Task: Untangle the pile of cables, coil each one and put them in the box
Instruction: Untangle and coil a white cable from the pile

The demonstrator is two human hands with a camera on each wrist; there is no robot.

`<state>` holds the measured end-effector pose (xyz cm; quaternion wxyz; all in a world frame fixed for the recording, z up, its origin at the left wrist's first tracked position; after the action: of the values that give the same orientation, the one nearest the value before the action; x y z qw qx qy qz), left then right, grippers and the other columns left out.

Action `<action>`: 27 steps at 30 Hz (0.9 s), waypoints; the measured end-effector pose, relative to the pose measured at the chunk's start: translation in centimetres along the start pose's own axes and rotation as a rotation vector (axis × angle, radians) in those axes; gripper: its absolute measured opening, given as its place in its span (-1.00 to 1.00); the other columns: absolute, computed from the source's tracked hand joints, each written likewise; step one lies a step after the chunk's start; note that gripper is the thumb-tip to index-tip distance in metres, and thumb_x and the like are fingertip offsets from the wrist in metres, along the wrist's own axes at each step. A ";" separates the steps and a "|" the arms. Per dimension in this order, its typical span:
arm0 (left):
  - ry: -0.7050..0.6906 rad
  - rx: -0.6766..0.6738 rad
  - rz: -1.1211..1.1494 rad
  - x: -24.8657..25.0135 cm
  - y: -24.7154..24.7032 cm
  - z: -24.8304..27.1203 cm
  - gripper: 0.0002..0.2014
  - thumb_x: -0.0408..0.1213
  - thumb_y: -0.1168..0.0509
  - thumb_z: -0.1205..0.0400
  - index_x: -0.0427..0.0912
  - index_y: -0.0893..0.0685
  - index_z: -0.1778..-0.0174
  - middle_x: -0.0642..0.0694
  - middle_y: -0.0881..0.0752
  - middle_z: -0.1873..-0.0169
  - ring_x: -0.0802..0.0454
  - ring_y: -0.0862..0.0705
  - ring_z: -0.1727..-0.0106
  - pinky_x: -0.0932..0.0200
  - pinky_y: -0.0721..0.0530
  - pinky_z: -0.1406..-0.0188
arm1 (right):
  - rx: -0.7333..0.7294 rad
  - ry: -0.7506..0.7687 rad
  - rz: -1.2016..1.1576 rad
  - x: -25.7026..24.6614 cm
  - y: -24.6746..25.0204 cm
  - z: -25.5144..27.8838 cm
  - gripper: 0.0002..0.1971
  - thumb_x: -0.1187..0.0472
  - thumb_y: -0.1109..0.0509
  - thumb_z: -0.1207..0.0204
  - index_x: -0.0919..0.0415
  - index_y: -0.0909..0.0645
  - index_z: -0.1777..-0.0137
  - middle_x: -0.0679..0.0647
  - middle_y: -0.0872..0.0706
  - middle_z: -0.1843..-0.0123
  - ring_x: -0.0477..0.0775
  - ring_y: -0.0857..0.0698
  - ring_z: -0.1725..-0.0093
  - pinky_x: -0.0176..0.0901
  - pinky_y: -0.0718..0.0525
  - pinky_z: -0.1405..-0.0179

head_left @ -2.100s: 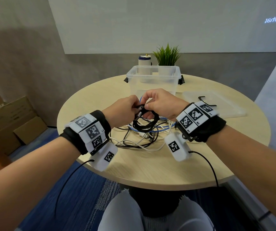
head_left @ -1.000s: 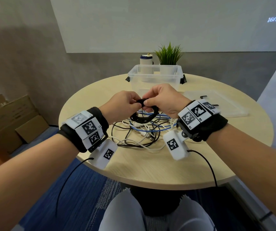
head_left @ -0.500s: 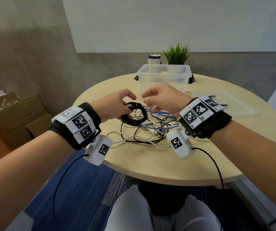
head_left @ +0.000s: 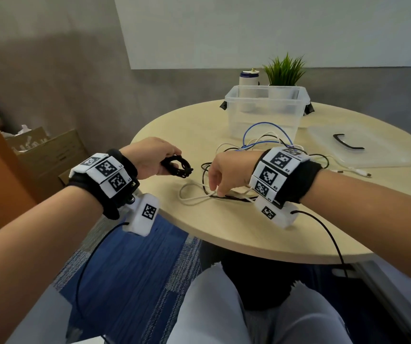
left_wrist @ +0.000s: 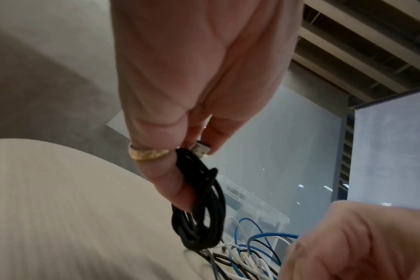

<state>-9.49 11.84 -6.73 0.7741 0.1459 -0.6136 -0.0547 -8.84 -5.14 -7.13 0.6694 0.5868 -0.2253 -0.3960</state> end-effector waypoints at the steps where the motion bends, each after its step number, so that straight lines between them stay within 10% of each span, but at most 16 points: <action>1: 0.010 -0.002 0.014 -0.3 0.1 0.0 -0.79 -0.57 -0.03 -0.68 -0.40 -0.59 0.01 -0.35 -0.48 -0.12 -0.12 -0.59 0.25 -0.06 -0.70 -0.06 | -0.020 0.007 0.022 -0.3 -0.2 -0.3 -0.79 0.18 -0.54 -0.40 0.02 -0.73 -0.03 0.01 -0.75 -0.05 0.02 -0.66 0.06 -0.18 -0.62 0.10; 8: 0.087 -0.001 -0.047 -1.8 0.7 -0.4 -0.72 -0.63 0.00 -0.65 -0.35 -0.59 -0.06 -0.33 -0.47 -0.21 -0.12 -0.57 0.11 0.11 -0.79 0.34 | -0.012 0.047 0.251 -1.1 -0.2 -1.6 -0.85 0.38 -0.39 -0.37 0.14 -0.55 0.17 -0.08 -0.50 0.36 0.02 -0.50 0.30 -0.28 -0.35 0.49; 13: 0.040 -0.009 -0.358 -1.6 1.2 -1.0 -0.68 -0.49 -0.14 -0.66 -0.32 -0.59 -0.31 -0.30 -0.56 -0.37 -0.23 -0.54 -0.38 -0.04 -0.55 -0.30 | 0.120 -0.083 0.154 1.5 2.7 -1.6 -0.82 0.41 -0.33 -0.42 0.14 -0.67 0.11 -0.05 -0.62 0.27 -0.01 -0.58 0.30 -0.30 -0.42 0.46; 20: 0.019 -0.159 -0.495 -1.1 -0.7 -0.8 -0.53 -0.30 -0.18 -0.70 -0.14 -0.36 -0.57 -0.02 -0.38 -0.53 -0.04 -0.32 -0.56 0.20 -0.23 -0.47 | 0.379 -0.150 -0.099 4.4 6.3 -0.7 -0.84 0.32 -0.46 -0.45 0.11 -0.57 0.05 0.07 -0.70 0.02 0.07 -0.64 0.06 -0.17 -0.55 0.13; 27: -0.301 -0.087 0.084 3.8 -3.4 -0.7 -0.76 -0.05 -0.18 -0.71 -0.17 -0.59 0.02 -0.13 -0.68 0.11 0.12 -0.64 0.31 0.33 -0.55 0.39 | 0.434 -0.066 -0.426 5.1 6.9 1.1 -0.72 0.38 -0.54 -0.40 0.12 -0.47 0.13 0.20 -0.78 0.18 0.11 -0.73 0.32 0.06 -0.79 0.14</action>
<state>-7.53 7.71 -4.30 0.6806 0.0765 -0.7253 -0.0702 -4.94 -9.87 -1.11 0.4226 0.7368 -0.1983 -0.4890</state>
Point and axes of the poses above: each hand's wrist, its own z-axis away from the middle knuckle, its own y-axis out of the back of the hand, x = y × z, the point moved 4 cm from there along -z, towards the middle knuckle
